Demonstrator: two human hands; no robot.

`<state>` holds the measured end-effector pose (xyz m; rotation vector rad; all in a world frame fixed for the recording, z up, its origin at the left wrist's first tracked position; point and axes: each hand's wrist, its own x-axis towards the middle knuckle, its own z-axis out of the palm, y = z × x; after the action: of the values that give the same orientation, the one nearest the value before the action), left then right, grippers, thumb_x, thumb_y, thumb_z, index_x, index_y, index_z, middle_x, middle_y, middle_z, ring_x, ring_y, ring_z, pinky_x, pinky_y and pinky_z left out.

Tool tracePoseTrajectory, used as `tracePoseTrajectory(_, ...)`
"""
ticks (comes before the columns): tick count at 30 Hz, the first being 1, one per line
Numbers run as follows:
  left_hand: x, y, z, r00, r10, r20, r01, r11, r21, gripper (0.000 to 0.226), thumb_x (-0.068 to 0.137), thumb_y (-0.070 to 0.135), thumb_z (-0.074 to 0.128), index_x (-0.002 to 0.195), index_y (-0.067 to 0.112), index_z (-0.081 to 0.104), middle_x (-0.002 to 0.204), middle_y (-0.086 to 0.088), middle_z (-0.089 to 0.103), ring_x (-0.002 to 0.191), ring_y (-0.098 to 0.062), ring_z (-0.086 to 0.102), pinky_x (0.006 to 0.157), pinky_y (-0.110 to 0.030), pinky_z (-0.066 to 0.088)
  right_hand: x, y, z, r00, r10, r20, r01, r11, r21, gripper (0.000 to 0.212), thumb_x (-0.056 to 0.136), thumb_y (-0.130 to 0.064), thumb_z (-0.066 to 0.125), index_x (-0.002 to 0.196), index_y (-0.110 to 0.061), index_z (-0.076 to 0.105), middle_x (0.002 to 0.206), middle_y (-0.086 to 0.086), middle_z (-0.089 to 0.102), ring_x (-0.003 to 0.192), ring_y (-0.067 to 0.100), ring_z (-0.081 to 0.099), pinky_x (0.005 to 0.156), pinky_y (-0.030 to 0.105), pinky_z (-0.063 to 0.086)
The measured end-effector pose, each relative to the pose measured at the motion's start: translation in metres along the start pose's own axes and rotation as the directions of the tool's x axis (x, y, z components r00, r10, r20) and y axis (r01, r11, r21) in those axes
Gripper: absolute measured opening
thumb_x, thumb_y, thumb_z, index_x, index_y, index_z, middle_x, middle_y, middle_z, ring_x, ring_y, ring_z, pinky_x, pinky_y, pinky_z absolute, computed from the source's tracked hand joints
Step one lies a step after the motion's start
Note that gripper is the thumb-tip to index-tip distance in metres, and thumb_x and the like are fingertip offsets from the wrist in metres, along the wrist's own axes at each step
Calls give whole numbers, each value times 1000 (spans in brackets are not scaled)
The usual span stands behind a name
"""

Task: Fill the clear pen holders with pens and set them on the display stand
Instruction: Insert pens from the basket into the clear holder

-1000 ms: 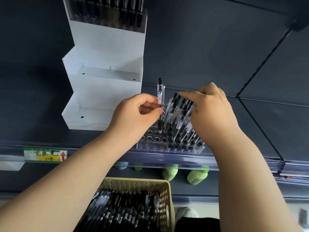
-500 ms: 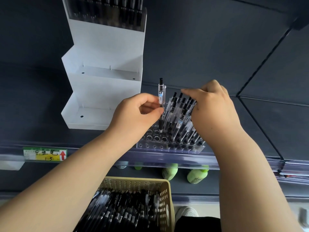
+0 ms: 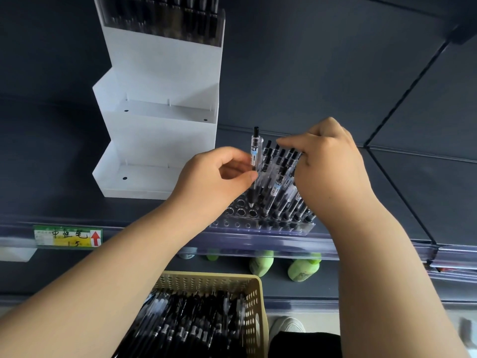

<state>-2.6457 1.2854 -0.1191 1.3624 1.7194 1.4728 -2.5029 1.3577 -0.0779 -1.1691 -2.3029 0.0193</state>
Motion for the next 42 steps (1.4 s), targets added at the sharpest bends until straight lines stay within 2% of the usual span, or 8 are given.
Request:
tracePoseTrajectory(4, -2, -2, 5, 999, 9, 40, -11, 999, 35, 22, 77, 17, 75, 79, 34, 63, 77, 14, 67, 72, 2, 62, 71, -8, 49, 0, 0, 1, 1000, -16, -11, 16, 1000, 12, 54, 79, 9, 41, 117, -21, 66, 93, 1, 38, 103, 31, 44, 80, 41, 44)
tracePoseTrajectory(12, -9, -14, 20, 983, -20, 183, -22, 975, 222, 17, 80, 18, 72, 88, 31, 66, 81, 18, 66, 78, 7, 60, 70, 0, 43, 0, 2, 3, 1000, -28, -12, 28, 999, 36, 51, 81, 7, 42, 117, -21, 66, 103, 9, 51, 105, 30, 46, 81, 38, 44)
tracePoseTrajectory(24, -6, -19, 22, 988, -64, 144, 13, 944, 328, 13, 83, 20, 69, 95, 22, 66, 82, 12, 66, 75, 2, 61, 70, -2, 43, 1, 2, 1, 1000, -28, -10, 28, 999, 42, 49, 84, 5, 41, 117, -21, 66, 94, 0, 39, 102, 28, 47, 79, 36, 43)
tracePoseTrajectory(30, -10, -19, 14, 981, -74, 177, 5, 933, 360, 23, 83, 22, 69, 104, 25, 64, 90, 13, 65, 76, 3, 59, 69, -2, 43, -3, -1, -3, 993, -89, -79, 95, 993, 71, 47, 82, 6, 41, 114, -17, 68, 99, 9, 52, 99, 32, 51, 79, 39, 47)
tracePoseTrajectory(35, -32, -20, -13, 989, -72, 128, 16, 920, 391, 20, 84, 16, 65, 103, 24, 66, 88, 14, 64, 75, 3, 57, 67, 0, 42, -30, -13, -5, 981, -162, -110, 172, 980, 96, 48, 76, -5, 35, 110, -13, 69, 91, 9, 54, 90, 34, 55, 70, 34, 47)
tracePoseTrajectory(38, -56, -22, -35, 989, -75, 124, 3, 867, 498, 23, 86, 14, 63, 107, 23, 65, 95, 11, 65, 83, -2, 59, 75, -9, 46, -62, -25, 1, 966, -255, -38, 258, 960, 114, 45, 81, -8, 35, 111, -10, 69, 90, 10, 56, 85, 32, 57, 67, 36, 51)
tracePoseTrajectory(40, -76, -25, -47, 988, -83, 133, -11, 811, 584, 25, 87, 15, 62, 111, 22, 64, 102, 8, 63, 92, -9, 59, 85, -24, 49, -85, -32, 8, 953, -294, 78, 281, 948, 149, 42, 82, -9, 39, 113, -11, 68, 93, 9, 57, 85, 31, 58, 68, 38, 52)
tracePoseTrajectory(42, -91, -32, -56, 986, -100, 136, -12, 762, 647, 26, 88, 18, 61, 113, 24, 62, 105, 8, 61, 96, -11, 57, 88, -31, 48, -101, -35, 18, 932, -290, 219, 258, 952, 162, 38, 86, -9, 44, 116, -14, 66, 100, 7, 57, 90, 30, 57, 72, 40, 52)
